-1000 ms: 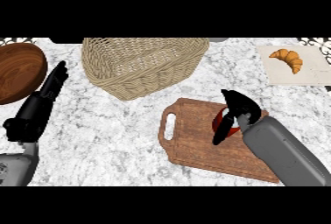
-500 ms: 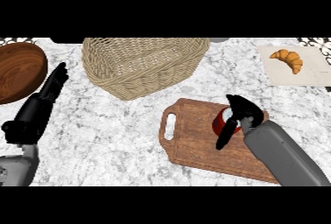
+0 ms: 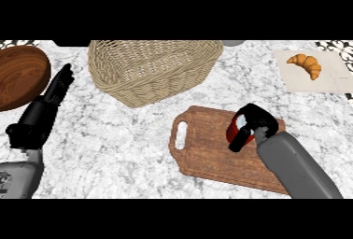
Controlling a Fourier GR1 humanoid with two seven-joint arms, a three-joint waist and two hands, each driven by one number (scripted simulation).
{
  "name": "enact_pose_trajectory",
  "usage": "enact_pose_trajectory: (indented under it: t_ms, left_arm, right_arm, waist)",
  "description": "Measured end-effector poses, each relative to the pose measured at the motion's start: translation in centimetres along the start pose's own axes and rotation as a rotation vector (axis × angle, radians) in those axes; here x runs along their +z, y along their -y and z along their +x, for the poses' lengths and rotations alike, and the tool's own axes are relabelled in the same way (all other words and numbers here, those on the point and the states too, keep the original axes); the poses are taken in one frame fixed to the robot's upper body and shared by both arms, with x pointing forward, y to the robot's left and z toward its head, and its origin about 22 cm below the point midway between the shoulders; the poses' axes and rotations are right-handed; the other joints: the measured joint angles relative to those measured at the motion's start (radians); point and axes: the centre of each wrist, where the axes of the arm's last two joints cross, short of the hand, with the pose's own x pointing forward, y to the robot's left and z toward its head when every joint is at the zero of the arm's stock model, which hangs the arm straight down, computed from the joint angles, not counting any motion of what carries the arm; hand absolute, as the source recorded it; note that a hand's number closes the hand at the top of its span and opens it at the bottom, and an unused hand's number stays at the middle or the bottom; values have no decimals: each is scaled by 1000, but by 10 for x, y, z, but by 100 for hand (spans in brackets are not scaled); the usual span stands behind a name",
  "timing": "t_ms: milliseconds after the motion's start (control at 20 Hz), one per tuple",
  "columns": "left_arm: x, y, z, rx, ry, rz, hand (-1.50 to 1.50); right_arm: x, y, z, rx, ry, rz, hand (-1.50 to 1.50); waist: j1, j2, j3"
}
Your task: Pick the can from the cutting board and place it in the basket
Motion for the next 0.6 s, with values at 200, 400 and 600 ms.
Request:
enact_pose_trajectory:
  t_ms: [200, 400, 600]
  left_arm:
    - [1, -3, 5, 1, -2, -5, 0]
    - [3, -7, 7, 4, -7, -3, 0]
    - [4, -4, 5, -4, -15, 9, 0]
  right_arm:
    - [-5, 1, 0, 43, 12, -18, 150]
    - [-5, -5, 1, 76, 29, -66, 150]
    - [5, -26, 10, 24, -71, -182, 150]
  waist:
    - [2, -3, -1]
    - [2, -5, -3]
    - [-10, -12, -6]
